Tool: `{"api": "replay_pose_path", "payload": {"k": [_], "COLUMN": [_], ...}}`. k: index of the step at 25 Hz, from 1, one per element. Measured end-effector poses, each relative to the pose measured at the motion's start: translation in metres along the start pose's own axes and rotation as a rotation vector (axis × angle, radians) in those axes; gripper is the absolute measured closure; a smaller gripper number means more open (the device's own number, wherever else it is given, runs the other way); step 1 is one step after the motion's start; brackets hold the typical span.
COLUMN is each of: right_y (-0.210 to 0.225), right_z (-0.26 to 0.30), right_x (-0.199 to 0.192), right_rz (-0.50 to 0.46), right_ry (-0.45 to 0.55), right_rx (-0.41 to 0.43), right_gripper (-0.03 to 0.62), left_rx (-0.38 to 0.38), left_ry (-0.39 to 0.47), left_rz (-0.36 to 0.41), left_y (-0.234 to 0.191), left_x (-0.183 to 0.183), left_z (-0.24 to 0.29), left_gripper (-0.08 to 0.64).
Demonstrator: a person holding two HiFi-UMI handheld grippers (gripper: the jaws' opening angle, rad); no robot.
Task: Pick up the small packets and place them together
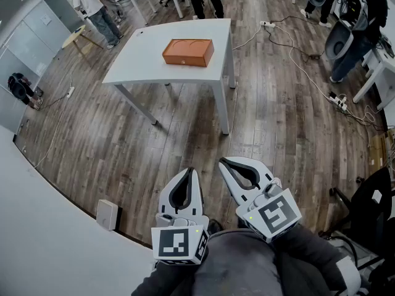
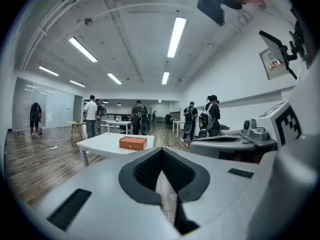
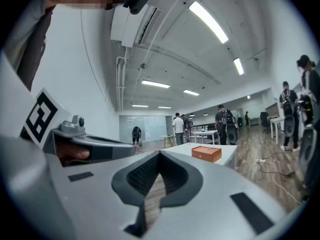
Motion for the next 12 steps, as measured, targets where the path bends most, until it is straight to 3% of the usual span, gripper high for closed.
{"api": "replay_pose_path", "payload": {"k": [12], "right_y": [0.033], "right_z": [-0.005], "right_x": [-0.015], "right_rz": [0.021], "right_ry": [-0.034], "right_rx": [0.036], "right_gripper": [0.588], "left_rx": [0.026], "left_ry": [-0.046], "left_rz": [-0.023], "left_y": [0.02], "left_x": [-0.013], "left_z": [0.025], "left_gripper": [0.563]}}
Point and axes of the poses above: the fingertips, and each gripper's own axes: z forward along the fingers, y to its right, x out of its top, the point moved 6 cm from there along -z, backward along the fingers, and after that the axes turned 5 degrees about x, right-handed, at the moved point
